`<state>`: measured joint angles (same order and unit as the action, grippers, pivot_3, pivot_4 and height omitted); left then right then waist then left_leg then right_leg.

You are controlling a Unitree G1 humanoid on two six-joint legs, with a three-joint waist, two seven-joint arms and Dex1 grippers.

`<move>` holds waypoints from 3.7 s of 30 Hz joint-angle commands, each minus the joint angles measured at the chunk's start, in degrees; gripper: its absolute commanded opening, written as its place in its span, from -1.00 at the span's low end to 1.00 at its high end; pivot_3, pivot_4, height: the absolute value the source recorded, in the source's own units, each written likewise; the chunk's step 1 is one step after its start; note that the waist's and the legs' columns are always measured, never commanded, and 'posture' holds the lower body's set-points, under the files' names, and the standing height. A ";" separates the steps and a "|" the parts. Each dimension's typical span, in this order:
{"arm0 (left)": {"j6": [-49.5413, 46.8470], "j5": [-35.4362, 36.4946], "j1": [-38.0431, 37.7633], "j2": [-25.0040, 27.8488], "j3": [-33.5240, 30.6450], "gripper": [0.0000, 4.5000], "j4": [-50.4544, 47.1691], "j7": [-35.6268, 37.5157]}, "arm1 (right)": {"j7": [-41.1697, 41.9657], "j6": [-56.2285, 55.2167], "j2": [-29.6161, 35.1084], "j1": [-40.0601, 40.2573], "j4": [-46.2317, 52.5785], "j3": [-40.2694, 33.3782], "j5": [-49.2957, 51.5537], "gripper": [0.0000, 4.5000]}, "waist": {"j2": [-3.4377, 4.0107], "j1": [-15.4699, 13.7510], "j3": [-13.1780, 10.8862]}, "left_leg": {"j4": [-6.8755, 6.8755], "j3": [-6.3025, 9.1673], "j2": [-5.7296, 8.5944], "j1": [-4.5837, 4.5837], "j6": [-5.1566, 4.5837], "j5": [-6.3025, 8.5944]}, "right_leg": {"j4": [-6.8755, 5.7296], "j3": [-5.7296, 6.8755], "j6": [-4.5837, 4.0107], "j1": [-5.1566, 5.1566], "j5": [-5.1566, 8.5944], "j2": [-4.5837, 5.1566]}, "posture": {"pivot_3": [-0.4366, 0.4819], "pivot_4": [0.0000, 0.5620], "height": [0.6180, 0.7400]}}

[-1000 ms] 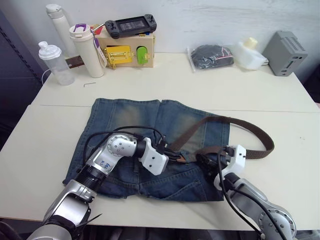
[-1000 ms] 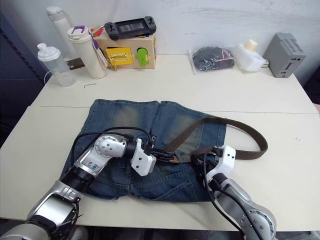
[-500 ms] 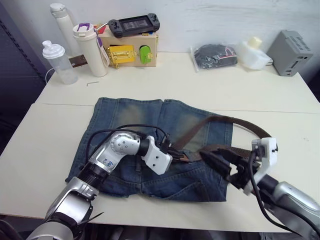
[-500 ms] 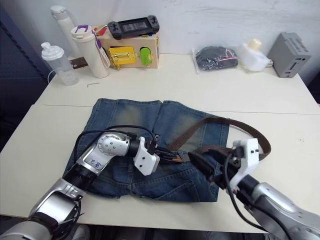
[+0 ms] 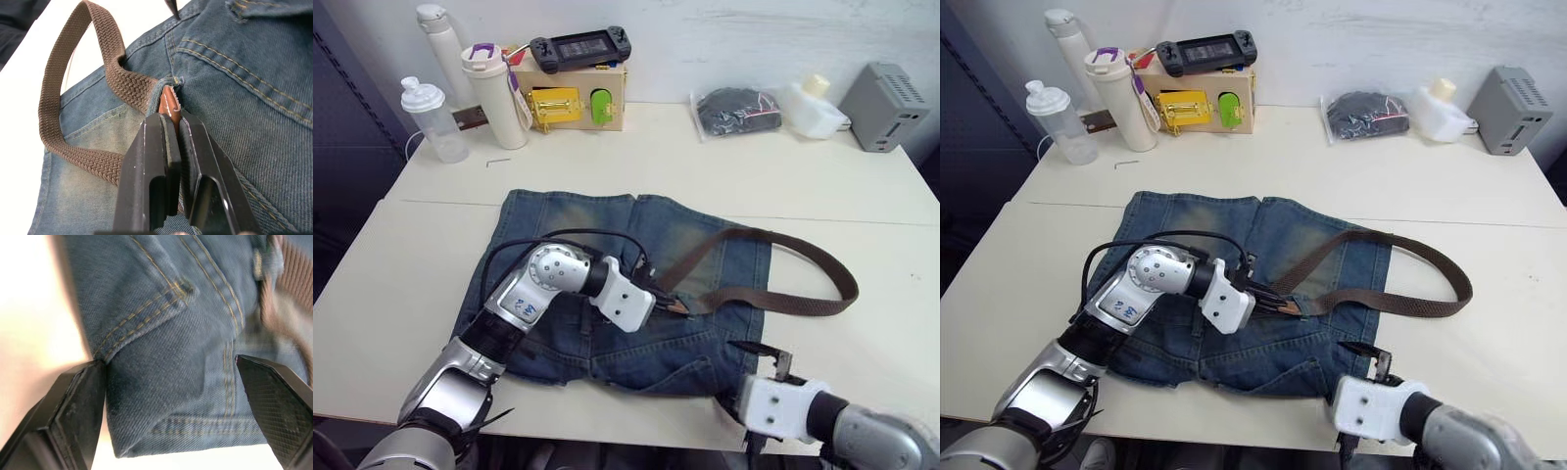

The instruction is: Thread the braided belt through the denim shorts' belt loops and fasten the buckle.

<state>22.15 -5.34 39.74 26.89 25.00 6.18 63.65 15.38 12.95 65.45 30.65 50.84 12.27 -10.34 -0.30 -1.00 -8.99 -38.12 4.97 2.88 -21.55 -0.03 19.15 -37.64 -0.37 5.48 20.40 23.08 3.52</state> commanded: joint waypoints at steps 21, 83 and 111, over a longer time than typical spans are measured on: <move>-2.69 1.38 2.64 0.87 -0.56 -1.00 -7.03 2.53 | 10.77 10.40 -25.45 -11.84 -7.85 -7.38 -10.65 -0.97 | -0.01 -0.31 0.02 | -0.08 0.03 0.08 0.06 0.04 -0.01 | -0.19 -0.04 0.00 0.00 0.00 0.05 | -0.05 -0.47 1.00; 30.41 -3.29 -9.23 1.87 -7.46 -1.00 -0.28 -23.41 | -45.66 18.52 -53.49 -25.19 -10.41 -21.83 123.34 0.98 | -0.01 1.62 0.12 | -0.02 0.24 0.11 0.12 0.00 0.00 | -0.61 0.09 0.05 0.10 -0.03 0.18 | -0.05 -0.47 1.00; 20.13 4.31 -11.80 4.78 -6.19 -0.44 -4.58 -19.46 | -45.64 15.21 -54.68 -26.78 -11.66 -22.80 123.34 -1.00 | 0.08 1.45 0.10 | 0.07 0.34 0.12 0.11 0.04 -0.02 | -0.51 0.04 0.04 0.08 -0.03 0.17 | -0.05 -0.47 1.00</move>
<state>45.64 -3.74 28.59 30.77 18.70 4.47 43.11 -31.38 28.76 10.97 4.60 37.36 -10.01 111.58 -0.23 0.45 -8.89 -38.04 5.31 3.00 -21.44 0.01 19.13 -38.15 -0.34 5.52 20.48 23.05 3.69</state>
